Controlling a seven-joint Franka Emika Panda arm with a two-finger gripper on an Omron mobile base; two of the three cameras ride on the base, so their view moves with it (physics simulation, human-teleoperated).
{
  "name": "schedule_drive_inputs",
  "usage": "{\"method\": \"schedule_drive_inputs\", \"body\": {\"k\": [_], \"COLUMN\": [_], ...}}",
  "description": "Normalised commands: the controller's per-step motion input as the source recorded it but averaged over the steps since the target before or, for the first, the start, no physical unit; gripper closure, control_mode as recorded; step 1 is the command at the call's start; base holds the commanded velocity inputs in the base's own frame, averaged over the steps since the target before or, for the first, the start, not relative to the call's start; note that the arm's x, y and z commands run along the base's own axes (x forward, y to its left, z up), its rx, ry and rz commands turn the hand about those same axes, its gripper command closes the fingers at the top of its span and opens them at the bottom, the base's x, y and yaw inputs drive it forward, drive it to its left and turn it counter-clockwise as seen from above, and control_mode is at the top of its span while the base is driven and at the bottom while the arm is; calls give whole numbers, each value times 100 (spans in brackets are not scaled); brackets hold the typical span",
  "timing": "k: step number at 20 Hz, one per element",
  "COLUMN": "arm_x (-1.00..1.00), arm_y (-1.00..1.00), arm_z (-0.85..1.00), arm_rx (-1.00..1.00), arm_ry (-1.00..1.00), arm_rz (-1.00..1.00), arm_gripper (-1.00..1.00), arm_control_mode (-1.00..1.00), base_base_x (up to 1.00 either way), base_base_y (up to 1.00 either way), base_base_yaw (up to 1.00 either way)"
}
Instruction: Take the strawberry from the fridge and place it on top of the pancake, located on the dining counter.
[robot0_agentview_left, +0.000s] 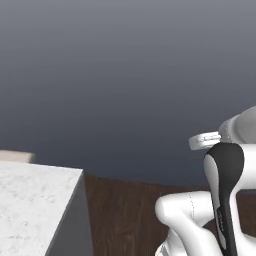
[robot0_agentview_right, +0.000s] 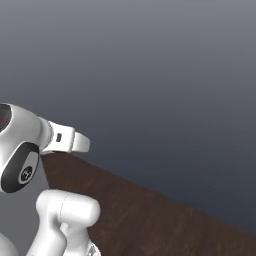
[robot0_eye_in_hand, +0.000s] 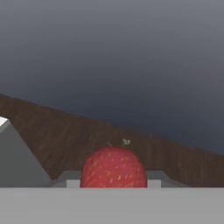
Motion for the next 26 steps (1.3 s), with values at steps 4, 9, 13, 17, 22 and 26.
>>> {"method": "schedule_drive_inputs", "body": {"k": [4, 9, 13, 17, 22, 26], "arm_x": [0, 0, 0, 0, 0, 0], "arm_y": [0, 0, 0, 0, 0, 0], "arm_z": [0, 0, 0, 0, 0, 0], "arm_rx": [0, 0, 0, 0, 0, 0], "arm_ry": [0, 0, 0, 0, 0, 0], "arm_rz": [0, 0, 0, 0, 0, 0], "arm_gripper": [100, 100, 100, 100, 100, 100], "arm_control_mode": [100, 100, 100, 100, 100, 100], "base_base_x": [74, 77, 76, 85, 93, 100], "base_base_y": [-31, -41, -41, -54, -55, -39], "base_base_yaw": [53, 57, 58, 60, 61, 60]}}
